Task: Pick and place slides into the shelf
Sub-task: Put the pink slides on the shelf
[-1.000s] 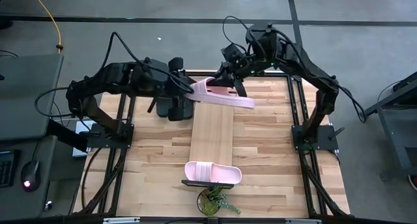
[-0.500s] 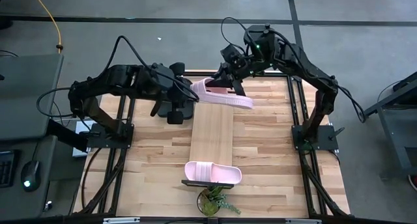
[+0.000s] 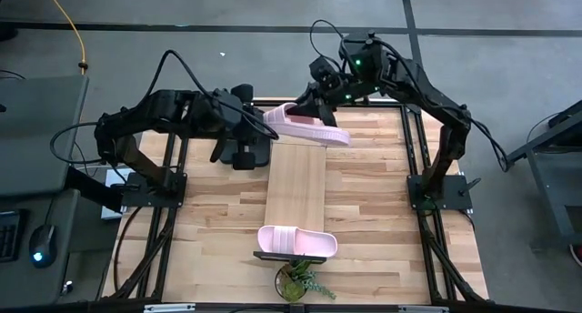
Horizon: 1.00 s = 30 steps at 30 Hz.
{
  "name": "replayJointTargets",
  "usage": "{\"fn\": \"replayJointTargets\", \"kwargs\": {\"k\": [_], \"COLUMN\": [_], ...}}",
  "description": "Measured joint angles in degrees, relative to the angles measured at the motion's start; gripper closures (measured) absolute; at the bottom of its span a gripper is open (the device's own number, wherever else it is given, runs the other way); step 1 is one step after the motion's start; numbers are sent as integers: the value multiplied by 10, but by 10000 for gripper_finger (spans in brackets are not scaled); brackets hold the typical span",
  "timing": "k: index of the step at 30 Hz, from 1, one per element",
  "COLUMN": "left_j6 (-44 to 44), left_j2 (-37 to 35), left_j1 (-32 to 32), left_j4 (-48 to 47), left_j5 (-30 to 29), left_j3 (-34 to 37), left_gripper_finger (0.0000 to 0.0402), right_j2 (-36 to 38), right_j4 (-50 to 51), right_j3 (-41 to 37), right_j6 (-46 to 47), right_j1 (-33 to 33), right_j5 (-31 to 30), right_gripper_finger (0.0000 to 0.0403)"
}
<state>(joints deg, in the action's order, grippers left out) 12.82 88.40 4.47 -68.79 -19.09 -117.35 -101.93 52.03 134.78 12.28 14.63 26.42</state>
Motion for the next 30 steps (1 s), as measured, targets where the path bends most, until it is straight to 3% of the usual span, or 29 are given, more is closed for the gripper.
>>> {"fn": "replayJointTargets", "kwargs": {"k": [10,16,23,30], "left_j6": [-15,-31,-66,-67], "left_j2": [-1,-2,-2,-2], "left_j1": [-17,-55,-95,-106], "left_j4": [-76,-120,-177,-214], "left_j5": [-84,-152,-294,-379], "left_j3": [0,0,0,8], "left_gripper_finger": [379,379,379,379], "right_j2": [6,17,22,24], "right_j4": [30,41,77,106], "right_j3": [2,2,3,3], "right_j6": [15,65,151,207], "right_j1": [28,53,80,106], "right_j5": [-74,-128,-110,-54], "right_gripper_finger": [313,302,302,302]}}
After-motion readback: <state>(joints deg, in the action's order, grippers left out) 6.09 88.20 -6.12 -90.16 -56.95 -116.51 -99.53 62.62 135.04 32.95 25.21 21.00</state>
